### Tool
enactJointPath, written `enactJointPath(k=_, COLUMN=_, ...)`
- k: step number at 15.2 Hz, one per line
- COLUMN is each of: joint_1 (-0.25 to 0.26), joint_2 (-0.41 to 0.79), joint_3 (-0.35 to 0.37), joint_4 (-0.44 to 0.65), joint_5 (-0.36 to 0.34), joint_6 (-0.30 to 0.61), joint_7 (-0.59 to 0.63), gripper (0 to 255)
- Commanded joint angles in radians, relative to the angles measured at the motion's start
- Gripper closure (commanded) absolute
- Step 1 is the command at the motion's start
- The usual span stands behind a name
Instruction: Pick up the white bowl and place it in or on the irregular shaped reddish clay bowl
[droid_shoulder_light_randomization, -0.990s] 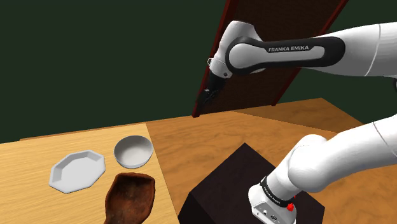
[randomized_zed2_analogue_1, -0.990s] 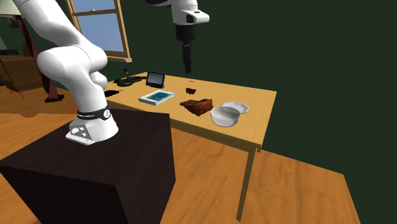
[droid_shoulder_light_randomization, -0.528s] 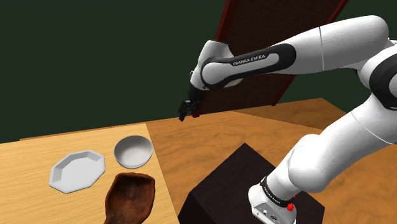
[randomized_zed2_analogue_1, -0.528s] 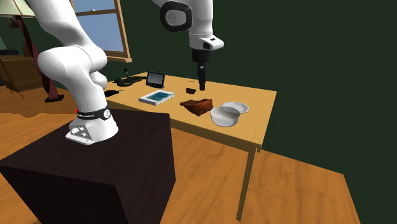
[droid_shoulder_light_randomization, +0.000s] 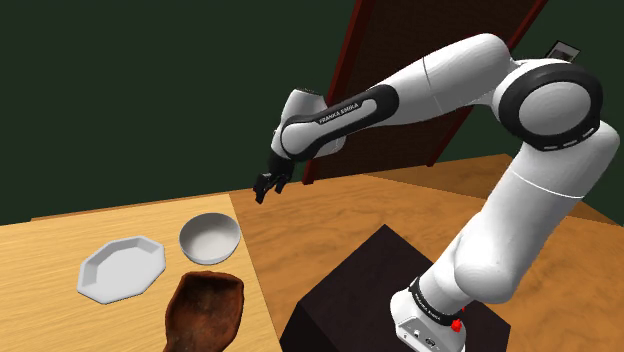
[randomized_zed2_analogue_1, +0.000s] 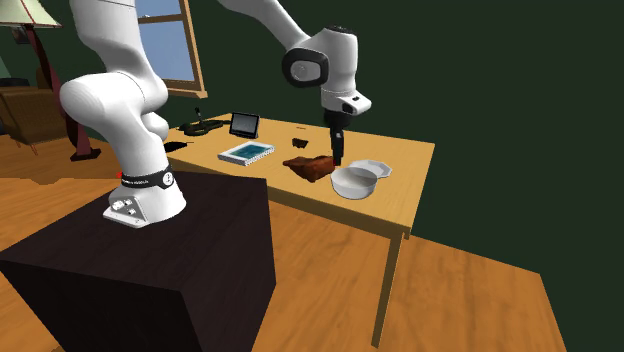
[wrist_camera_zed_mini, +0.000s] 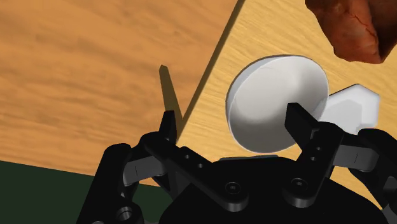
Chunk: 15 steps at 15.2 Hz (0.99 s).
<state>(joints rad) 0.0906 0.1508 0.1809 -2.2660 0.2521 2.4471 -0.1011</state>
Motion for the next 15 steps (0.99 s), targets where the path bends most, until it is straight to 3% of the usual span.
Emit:
enactJointPath(k=1, joint_1=0.008, joint_2=0.08, joint_3=0.004, joint_4=0.045, joint_5=0.0, joint_6=0.036, joint_7=0.004, gripper=0)
enactJointPath(k=11, joint_1=0.058, joint_2=0.468, joint_3=0.005, joint_4=0.347, joint_5=-0.017, joint_6=0.124, joint_7=0.028, gripper=0)
enactJointPath(k=15, joint_1=0.067, joint_2=0.515, joint_3=0.005, joint_4=0.363, joint_5=-0.018, joint_6=0.157, joint_7=0.029, gripper=0)
